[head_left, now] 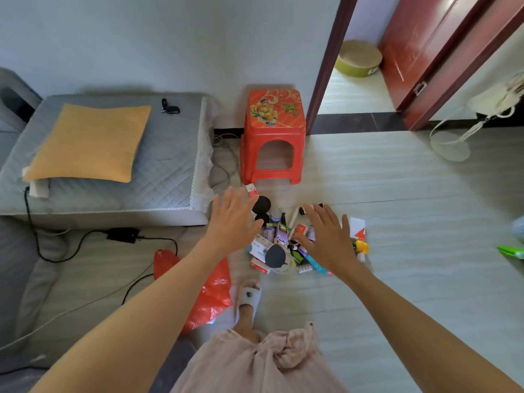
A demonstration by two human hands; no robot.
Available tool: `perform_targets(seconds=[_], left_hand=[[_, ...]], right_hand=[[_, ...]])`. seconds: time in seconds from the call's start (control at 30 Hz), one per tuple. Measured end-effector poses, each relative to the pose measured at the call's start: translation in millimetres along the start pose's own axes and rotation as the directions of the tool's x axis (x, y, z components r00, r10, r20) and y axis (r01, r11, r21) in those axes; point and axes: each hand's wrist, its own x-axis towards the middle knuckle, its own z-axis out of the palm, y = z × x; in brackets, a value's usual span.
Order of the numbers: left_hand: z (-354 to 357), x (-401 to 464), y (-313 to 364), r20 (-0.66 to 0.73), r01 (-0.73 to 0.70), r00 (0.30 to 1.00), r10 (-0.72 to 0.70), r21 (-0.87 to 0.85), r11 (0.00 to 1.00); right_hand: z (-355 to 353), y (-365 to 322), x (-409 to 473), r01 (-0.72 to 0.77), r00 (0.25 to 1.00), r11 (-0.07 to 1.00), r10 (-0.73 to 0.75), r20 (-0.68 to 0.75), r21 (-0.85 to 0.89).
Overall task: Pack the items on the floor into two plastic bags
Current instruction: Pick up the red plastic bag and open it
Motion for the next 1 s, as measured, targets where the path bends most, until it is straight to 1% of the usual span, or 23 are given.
perform_targets(seconds=[0.07,0.17,0.27,0.37,0.43,0.5,0.6,0.63,0.73,0.87,0.93,1.0], left_hand=[[6,30,4,0.039,-0.02,0.999,0.021,-0.026,0.999],[25,66,9,0.096,-0.063,0.993,0.065,-0.017,0.998],[46,94,15,0.168,-0.081,0.983,0.08,0.0,0.997],[59,112,21,0.198,-0.11,0.974,0.107,0.006,0.994],[66,120,23,0.215,-0.092,0.973,0.089,0.006,0.996],[74,128,26,0.217,-0.043,0.975,0.042,-0.003,0.999],[94,135,35,0.181,-0.008,0.983,0.022,-0.075,0.997],[107,136,37,0.158,0.011,0.987,0.002,-0.081,0.997],[153,138,42,0.152,0.1,0.984,-0.088,-0.07,0.993],[230,127,42,0.203,0.203,0.963,-0.178,-0.109,0.973],[276,125,36,0.24,0.267,0.943,-0.228,-0.14,0.954],[326,127,22,0.272,0.313,0.924,-0.268,-0.136,0.94]], right_hand=[[0,12,18,-0.041,0.999,0.999,0.041,0.002,0.019],[1,26,41,-0.083,0.996,0.996,0.082,0.026,0.037],[9,42,58,-0.112,0.993,0.992,0.11,0.047,0.052],[14,57,71,-0.124,0.988,0.991,0.119,0.102,0.05],[18,68,80,-0.115,0.986,0.992,0.106,0.129,0.059],[22,80,93,-0.087,0.988,0.995,0.079,0.136,0.054],[38,99,112,-0.018,0.987,1.0,0.013,0.162,0.025],[48,106,119,0.013,0.984,1.0,-0.016,0.175,0.02],[89,125,143,0.105,0.971,0.993,-0.113,0.209,0.048],[161,146,162,0.197,0.941,0.98,-0.198,0.276,0.03],[207,151,170,0.226,0.939,0.973,-0.232,0.253,0.053],[258,154,181,0.278,0.937,0.96,-0.279,0.209,0.034]])
